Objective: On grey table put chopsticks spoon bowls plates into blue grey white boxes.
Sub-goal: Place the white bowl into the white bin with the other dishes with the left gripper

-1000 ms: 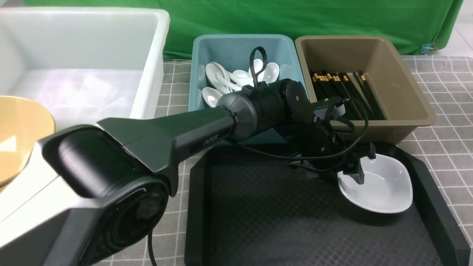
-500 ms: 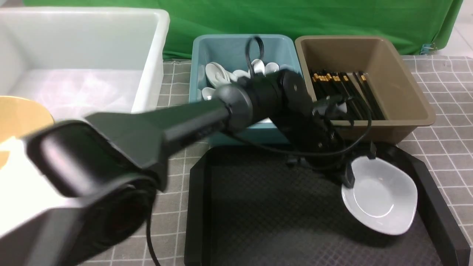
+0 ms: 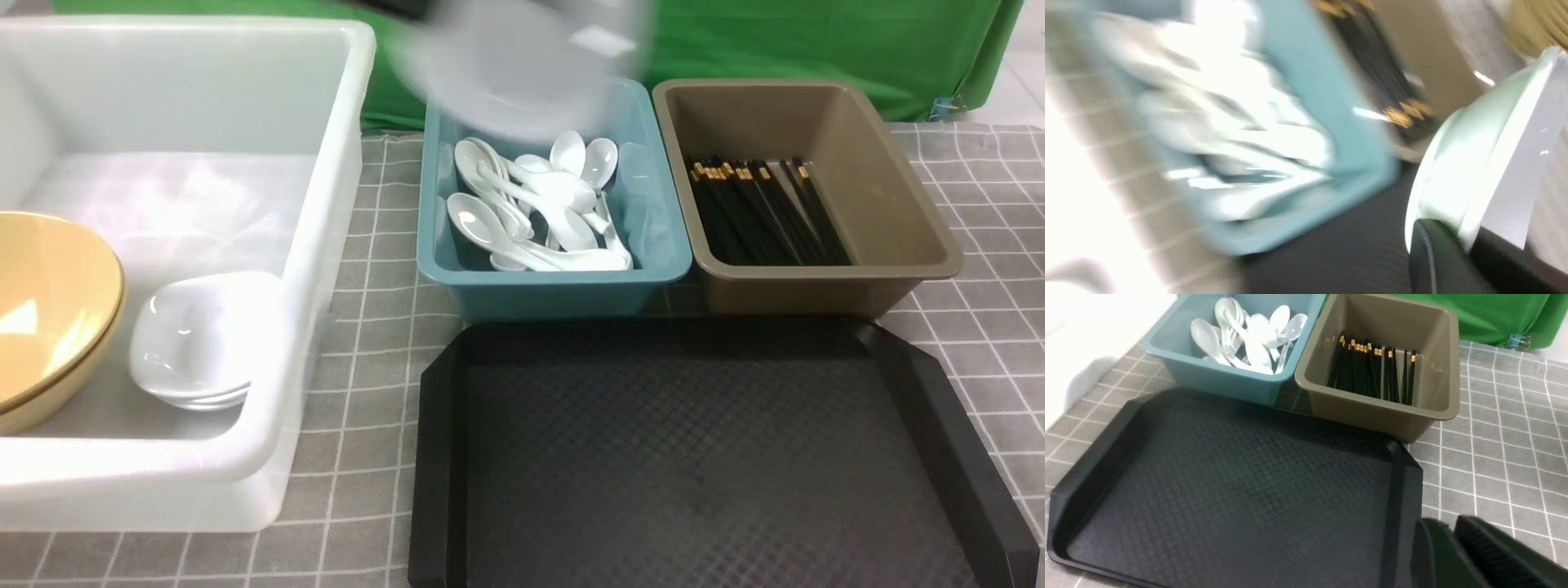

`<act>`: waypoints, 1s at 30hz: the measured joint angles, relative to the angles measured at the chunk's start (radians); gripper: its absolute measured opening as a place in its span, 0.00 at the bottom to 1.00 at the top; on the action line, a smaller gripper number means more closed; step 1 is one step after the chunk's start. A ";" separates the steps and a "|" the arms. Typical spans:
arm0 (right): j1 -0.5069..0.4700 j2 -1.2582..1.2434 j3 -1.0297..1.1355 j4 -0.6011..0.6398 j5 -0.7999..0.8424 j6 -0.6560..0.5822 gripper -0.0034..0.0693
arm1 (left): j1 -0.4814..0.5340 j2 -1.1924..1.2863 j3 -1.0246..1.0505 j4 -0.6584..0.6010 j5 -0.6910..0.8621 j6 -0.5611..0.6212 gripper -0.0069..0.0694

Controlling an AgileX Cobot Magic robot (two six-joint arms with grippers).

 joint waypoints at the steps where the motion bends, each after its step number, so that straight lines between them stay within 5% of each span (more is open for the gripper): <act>1: 0.000 0.000 0.000 0.000 0.000 0.000 0.13 | 0.054 -0.012 0.005 0.007 0.000 0.004 0.11; 4: 0.000 0.000 -0.001 0.000 0.000 0.000 0.13 | 0.225 -0.027 0.026 0.022 0.006 0.031 0.11; 9: 0.000 0.000 -0.001 0.000 -0.012 0.000 0.14 | 0.336 -0.007 0.090 0.069 0.012 0.091 0.11; 20: 0.000 0.000 -0.001 0.000 -0.040 0.000 0.15 | 0.286 0.078 0.237 0.193 0.015 0.092 0.11; 30: 0.000 0.000 -0.001 0.000 -0.046 0.000 0.15 | 0.231 0.092 0.384 0.266 -0.029 -0.055 0.11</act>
